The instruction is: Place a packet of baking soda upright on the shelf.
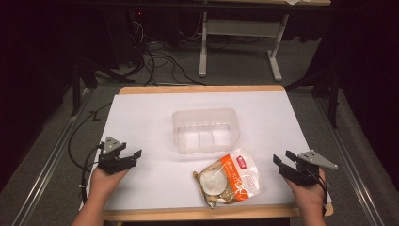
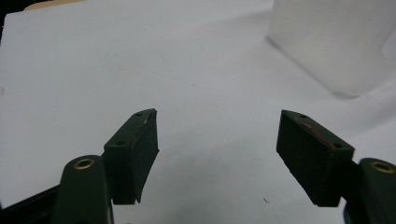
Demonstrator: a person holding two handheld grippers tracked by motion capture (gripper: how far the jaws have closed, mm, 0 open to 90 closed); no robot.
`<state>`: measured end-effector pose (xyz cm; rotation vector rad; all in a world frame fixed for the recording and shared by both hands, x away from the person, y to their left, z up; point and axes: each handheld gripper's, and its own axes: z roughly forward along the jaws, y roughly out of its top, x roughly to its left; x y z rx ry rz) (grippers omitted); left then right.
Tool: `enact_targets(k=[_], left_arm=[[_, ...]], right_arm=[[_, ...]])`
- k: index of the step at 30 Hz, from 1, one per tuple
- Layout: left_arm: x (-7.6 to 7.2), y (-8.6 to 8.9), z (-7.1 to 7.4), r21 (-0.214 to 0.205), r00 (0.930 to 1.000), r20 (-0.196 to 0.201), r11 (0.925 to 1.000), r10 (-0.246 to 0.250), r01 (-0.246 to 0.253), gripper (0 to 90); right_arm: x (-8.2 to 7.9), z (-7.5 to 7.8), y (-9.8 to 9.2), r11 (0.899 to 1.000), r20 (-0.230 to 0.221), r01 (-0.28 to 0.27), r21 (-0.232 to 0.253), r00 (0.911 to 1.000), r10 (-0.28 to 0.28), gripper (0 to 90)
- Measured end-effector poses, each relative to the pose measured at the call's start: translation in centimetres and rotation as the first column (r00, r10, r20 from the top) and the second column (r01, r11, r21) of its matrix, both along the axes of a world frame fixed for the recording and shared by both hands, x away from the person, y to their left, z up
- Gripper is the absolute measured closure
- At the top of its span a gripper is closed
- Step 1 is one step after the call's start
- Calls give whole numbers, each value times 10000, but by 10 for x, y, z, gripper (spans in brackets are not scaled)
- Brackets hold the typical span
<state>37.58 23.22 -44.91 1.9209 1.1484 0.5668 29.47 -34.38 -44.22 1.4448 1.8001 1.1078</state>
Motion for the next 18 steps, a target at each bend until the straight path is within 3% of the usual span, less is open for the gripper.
enact_targets(k=[18], left_arm=[[-2,-2,0,89,9999,-18,9999,-114,114,297]], right_arm=[[-18,16,26,9978,318,-657,101,9974,654,373]])
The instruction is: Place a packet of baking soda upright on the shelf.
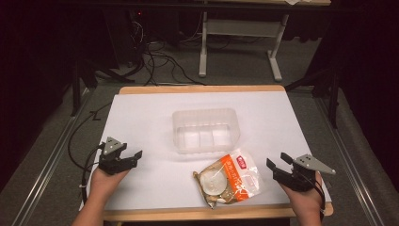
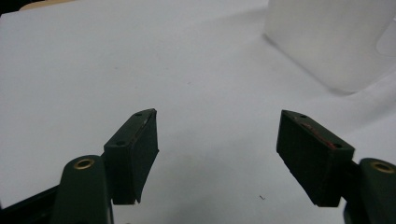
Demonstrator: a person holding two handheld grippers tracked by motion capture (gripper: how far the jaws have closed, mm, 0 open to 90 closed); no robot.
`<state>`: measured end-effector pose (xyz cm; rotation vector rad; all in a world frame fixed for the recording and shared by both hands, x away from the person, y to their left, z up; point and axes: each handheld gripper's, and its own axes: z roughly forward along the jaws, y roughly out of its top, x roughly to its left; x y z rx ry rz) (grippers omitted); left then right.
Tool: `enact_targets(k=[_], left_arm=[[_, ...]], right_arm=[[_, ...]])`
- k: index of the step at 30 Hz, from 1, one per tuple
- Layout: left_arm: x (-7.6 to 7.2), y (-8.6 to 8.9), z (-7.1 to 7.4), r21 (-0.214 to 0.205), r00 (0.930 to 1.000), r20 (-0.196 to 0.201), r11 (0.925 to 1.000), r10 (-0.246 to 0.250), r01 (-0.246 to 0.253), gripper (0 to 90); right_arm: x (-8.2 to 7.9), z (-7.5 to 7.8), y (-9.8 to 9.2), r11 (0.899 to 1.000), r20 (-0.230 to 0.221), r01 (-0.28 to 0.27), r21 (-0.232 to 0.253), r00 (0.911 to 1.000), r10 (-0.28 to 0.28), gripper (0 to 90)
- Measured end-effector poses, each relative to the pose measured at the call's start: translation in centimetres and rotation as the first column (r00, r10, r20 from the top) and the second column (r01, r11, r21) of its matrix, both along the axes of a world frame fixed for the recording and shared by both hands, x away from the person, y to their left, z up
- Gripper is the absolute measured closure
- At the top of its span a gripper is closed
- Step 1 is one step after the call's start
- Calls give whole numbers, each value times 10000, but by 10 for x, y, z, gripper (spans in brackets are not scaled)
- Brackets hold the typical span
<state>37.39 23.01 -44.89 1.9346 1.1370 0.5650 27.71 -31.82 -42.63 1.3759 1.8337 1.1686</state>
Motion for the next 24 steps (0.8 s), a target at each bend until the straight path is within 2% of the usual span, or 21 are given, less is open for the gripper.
enact_targets(k=[8,14,16,18,19,21,24], left_arm=[[1,1,0,-14,10000,-8,10000,19,-19,297],[1,1,-1,7,10000,-62,10000,2,-2,296],[1,0,-1,35,10000,-74,10000,-47,47,296],[0,0,0,60,10000,-65,10000,-60,60,295],[0,0,0,33,10000,-48,10000,-55,55,295],[0,0,0,24,10000,-47,10000,-61,61,295],[1,0,0,58,9999,-81,10000,-78,79,295]], right_arm=[[-6,4,10,9994,37,-347,69,9994,347,355],[-9,5,19,9973,-95,-655,334,9978,659,327],[-9,5,24,9960,-198,-810,374,9965,818,320],[-8,2,32,9922,-480,-1182,387,9916,1200,310],[-8,2,32,9922,-480,-1182,387,9916,1200,310],[-6,-1,38,9911,-771,-1292,308,9884,1312,325],[-3,-6,44,9868,-1198,-1506,600,9803,1569,323]])
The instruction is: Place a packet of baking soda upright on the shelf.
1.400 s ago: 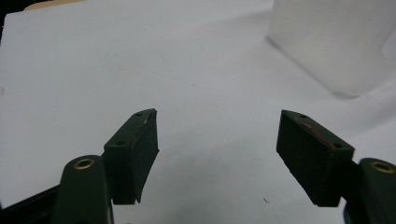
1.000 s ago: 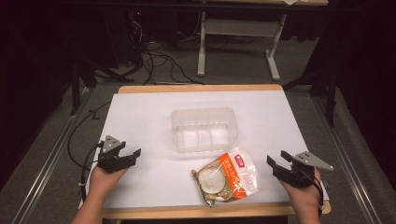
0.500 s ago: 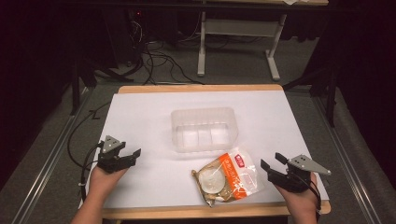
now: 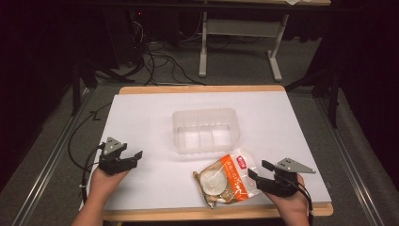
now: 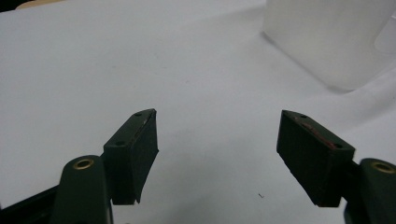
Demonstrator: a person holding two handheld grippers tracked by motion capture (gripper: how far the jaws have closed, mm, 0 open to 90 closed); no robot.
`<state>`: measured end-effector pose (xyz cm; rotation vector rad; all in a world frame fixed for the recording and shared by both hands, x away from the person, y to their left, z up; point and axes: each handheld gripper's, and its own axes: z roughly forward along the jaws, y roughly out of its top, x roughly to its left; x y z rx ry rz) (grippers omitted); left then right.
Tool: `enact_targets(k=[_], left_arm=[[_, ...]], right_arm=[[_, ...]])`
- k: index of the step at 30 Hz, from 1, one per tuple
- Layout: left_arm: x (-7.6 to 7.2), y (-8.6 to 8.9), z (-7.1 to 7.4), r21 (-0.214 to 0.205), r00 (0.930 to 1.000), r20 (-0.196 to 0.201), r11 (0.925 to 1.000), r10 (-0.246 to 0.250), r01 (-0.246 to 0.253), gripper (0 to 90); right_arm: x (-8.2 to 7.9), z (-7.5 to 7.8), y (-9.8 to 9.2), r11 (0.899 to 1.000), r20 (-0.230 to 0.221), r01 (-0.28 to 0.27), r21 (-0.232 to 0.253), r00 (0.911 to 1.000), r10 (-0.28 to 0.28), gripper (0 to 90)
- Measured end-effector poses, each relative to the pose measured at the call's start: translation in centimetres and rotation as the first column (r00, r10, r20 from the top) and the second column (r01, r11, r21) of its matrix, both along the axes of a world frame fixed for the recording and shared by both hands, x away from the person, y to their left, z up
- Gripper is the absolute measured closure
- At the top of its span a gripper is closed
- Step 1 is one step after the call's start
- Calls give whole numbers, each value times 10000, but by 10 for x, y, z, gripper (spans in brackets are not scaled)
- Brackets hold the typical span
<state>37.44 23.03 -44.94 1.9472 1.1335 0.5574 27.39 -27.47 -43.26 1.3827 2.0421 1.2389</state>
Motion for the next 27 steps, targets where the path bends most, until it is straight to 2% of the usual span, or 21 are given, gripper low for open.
enact_targets(k=[4,8,10,17,22,24,27], left_arm=[[1,0,-1,31,10000,-62,10000,-60,60,294],[1,-1,-1,54,9999,-69,10000,-80,80,294],[1,0,-1,60,9999,-74,9999,-88,88,294],[1,-2,-2,122,9998,-108,9998,-161,162,294],[1,-3,-3,174,9997,-170,9997,-186,189,294],[1,-4,-3,226,9996,-164,9995,-227,231,294],[1,-4,-3,240,9995,-185,9994,-256,260,294]], right_arm=[[3,-6,6,9993,-601,-358,75,9975,361,345],[4,-8,7,9987,-776,-470,221,9958,486,378],[4,-9,7,9979,-814,-592,260,9948,612,423],[2,-5,4,9966,-586,-609,547,9962,641,575],[0,-2,1,9951,-329,-559,813,9977,587,781],[0,1,0,9924,-254,-803,935,9962,830,887],[-1,6,3,9916,-32,-987,835,9950,994,900]])
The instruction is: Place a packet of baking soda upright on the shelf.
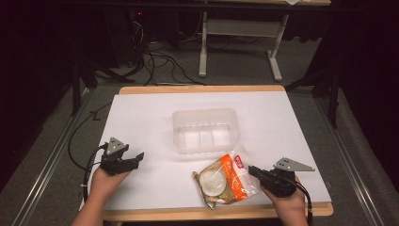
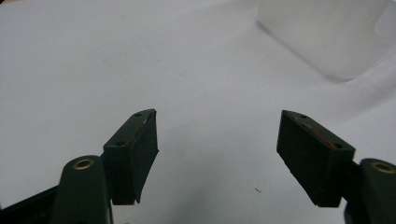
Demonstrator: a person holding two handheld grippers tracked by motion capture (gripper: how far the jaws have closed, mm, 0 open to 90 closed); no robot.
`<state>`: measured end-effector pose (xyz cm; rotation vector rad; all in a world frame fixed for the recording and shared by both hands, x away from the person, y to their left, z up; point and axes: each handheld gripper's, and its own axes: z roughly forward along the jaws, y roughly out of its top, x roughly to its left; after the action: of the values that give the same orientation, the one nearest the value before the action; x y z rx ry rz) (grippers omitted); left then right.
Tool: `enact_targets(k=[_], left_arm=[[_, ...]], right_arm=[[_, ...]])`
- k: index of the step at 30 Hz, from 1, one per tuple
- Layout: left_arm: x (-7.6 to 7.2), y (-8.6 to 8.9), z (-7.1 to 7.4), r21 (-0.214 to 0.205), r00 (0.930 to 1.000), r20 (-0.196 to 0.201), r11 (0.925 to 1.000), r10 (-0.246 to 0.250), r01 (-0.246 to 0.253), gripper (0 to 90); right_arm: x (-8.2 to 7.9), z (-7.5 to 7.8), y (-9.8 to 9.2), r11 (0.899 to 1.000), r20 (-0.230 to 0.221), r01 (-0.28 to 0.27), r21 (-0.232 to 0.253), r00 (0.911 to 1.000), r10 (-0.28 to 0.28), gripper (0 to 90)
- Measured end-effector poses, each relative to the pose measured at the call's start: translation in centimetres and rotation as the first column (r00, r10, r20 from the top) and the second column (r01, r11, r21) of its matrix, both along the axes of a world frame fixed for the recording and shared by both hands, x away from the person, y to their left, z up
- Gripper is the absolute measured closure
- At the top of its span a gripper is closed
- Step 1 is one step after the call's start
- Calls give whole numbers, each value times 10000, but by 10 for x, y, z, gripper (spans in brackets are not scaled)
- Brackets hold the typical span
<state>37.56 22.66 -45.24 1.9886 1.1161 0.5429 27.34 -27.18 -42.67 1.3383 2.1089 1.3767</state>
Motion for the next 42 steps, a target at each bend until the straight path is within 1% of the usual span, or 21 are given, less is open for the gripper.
enact_targets(k=[2,3,6,8,9,10,13,17,21,23,25,26,27,28,31,33,34,36,37,42], left_arm=[[0,0,0,-6,10000,-6,10000,-8,8,294],[0,0,0,6,10000,-15,10000,-18,18,294],[0,0,0,6,10000,-11,10000,-28,28,294],[0,0,0,7,10000,-31,10000,-44,44,294],[0,0,0,10,10000,-34,10000,-50,50,294],[0,0,-1,1,10000,-45,10000,-51,51,294],[1,0,-1,42,10000,-54,10000,-72,72,294],[1,0,-1,73,9999,-59,9999,-92,92,294],[2,0,-1,10,10000,-58,10000,-62,62,294],[2,1,-1,39,10000,-57,10000,-76,76,295],[2,1,-1,52,9999,-77,10000,-81,82,294],[2,1,-1,55,9999,-81,9999,-91,91,294],[3,1,-1,55,9999,-90,9999,-93,94,294],[3,1,-1,55,9999,-90,9999,-93,94,294],[3,1,-2,72,9999,-110,9999,-119,119,295],[3,1,-2,44,9999,-123,9999,-113,113,294],[3,0,-2,42,9998,-131,9999,-120,120,294],[3,0,-2,75,9998,-131,9999,-143,144,294],[3,0,-3,75,9998,-137,9999,-149,150,294],[3,-1,-2,56,9997,-158,9998,-196,197,294]], right_arm=[[0,2,1,10000,65,-14,-37,10000,14,900],[-1,5,1,10000,159,-4,9,9999,4,900],[0,7,0,10000,230,29,37,9997,-30,900],[0,10,-4,9998,316,159,141,9994,-163,900],[0,13,-8,9994,448,299,177,9985,-306,900],[0,13,-8,9994,448,299,177,9985,-306,900],[-2,20,-16,9983,830,558,146,9949,-568,900],[-3,26,-26,9950,1076,969,239,9893,-990,900],[-4,32,-36,9910,1348,1307,301,9818,-1336,900],[-4,36,-41,9877,1527,1541,278,9758,-1565,900],[-4,40,-46,9821,1746,1867,259,9665,-1884,900],[-4,42,-49,9778,1867,2085,229,9599,-2091,900],[-5,47,-56,9687,2148,2466,285,9449,-2469,900],[-5,47,-56,9687,2148,2466,285,9449,-2469,900],[-6,51,-65,9525,2503,3035,258,9205,-3001,900],[-8,51,-70,9446,2607,3266,339,9095,-3238,900],[-8,51,-72,9421,2599,3330,389,9070,-3314,900],[-9,51,-74,9417,2582,3340,414,9069,-3330,900],[-9,50,-74,9437,2584,3277,444,9088,-3277,900],[-10,49,-73,9458,2576,3211,482,9109,-3224,900]])
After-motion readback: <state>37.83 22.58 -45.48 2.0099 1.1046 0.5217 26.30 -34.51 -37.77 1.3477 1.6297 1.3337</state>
